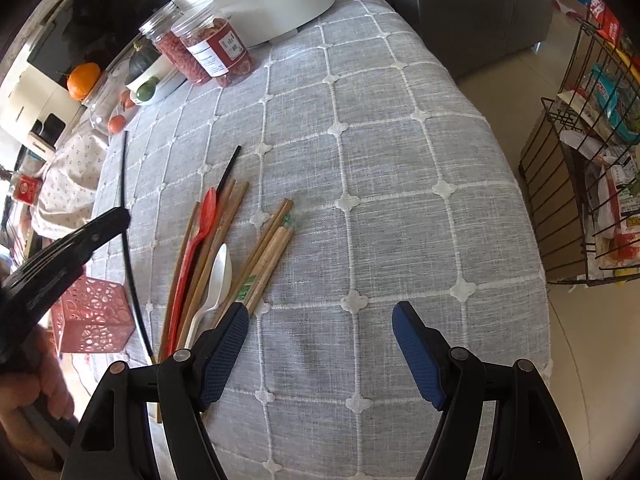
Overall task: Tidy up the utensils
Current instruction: 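Lower the left tool onto the utensil pile and grasp the black chopstick, then lift the black chopstick with the left tool while the right tool grasps a wooden chopstick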
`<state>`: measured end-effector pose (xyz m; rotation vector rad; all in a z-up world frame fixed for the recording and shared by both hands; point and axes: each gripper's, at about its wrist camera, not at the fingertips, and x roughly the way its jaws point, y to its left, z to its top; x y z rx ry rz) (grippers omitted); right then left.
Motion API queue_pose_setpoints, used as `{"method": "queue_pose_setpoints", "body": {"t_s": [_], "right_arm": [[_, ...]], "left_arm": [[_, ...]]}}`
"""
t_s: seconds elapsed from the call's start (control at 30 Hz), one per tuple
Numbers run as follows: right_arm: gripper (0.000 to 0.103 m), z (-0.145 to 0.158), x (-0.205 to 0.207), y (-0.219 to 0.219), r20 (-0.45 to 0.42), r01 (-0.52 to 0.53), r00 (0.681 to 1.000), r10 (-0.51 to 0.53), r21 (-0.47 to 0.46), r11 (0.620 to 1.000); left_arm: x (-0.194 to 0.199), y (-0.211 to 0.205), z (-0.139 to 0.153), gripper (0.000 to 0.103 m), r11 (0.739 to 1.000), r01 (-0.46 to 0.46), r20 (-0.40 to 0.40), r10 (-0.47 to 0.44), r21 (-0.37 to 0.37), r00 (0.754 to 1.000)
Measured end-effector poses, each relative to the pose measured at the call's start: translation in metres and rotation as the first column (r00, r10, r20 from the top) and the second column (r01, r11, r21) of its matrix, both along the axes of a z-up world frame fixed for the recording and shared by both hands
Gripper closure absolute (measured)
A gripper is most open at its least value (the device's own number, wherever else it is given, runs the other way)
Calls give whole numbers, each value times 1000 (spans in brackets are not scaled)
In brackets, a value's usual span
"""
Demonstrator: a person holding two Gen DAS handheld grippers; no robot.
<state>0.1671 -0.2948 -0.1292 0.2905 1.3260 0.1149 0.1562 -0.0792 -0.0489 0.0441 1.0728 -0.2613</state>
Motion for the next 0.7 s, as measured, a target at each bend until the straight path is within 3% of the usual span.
{"method": "queue_pose_setpoints", "body": {"t_s": [0.07, 0.33, 0.5, 0.63, 0.7], "right_arm": [[29, -5, 3, 6, -11, -3, 1000, 3, -2, 1000], [58, -26, 16, 38, -70, -38, 997, 37, -10, 999], [60, -29, 17, 61, -76, -84, 994, 75, -124, 989], [60, -30, 19, 73, -73, -76, 995, 65, -152, 985], [61, -31, 20, 86, -69, -102, 994, 89, -217, 971]], "left_arm": [[-6, 11, 11, 96, 1000, 9, 35, -8, -20, 999], [-42, 34, 35, 97, 995, 18, 146, -4, -94, 989], [-54, 58, 35, 97, 989, -3, 175, 29, -146, 984], [-64, 62, 36, 96, 989, 6, 190, 22, -145, 981], [-64, 63, 36, 96, 988, 5, 189, 24, -152, 982]]}}
